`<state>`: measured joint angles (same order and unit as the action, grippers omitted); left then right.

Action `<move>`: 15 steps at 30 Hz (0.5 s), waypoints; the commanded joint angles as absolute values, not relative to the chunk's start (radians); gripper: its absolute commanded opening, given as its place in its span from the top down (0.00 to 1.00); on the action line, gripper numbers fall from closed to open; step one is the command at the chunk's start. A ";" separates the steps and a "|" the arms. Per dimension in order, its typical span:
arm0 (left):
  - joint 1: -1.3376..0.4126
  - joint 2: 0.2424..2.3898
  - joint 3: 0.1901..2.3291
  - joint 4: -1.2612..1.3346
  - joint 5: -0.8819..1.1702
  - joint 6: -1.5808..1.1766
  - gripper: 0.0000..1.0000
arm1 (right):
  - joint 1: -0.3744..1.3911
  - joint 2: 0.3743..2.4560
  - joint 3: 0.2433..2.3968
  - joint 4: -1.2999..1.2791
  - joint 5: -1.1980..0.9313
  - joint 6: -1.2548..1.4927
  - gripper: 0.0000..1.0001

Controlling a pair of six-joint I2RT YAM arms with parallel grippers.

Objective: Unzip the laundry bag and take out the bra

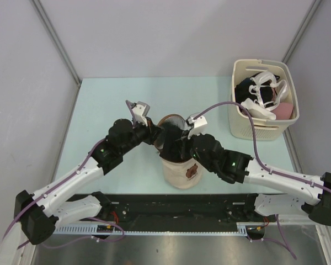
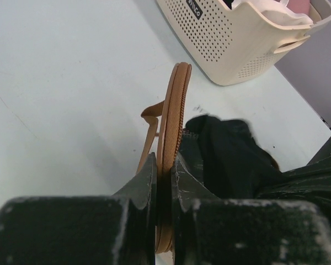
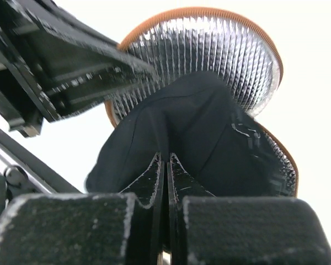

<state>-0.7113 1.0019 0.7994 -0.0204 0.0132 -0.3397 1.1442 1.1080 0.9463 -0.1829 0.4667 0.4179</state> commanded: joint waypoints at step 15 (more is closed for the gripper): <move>-0.710 1.048 0.828 -0.040 0.037 -0.345 1.00 | 0.973 0.868 0.963 0.239 0.561 0.275 1.00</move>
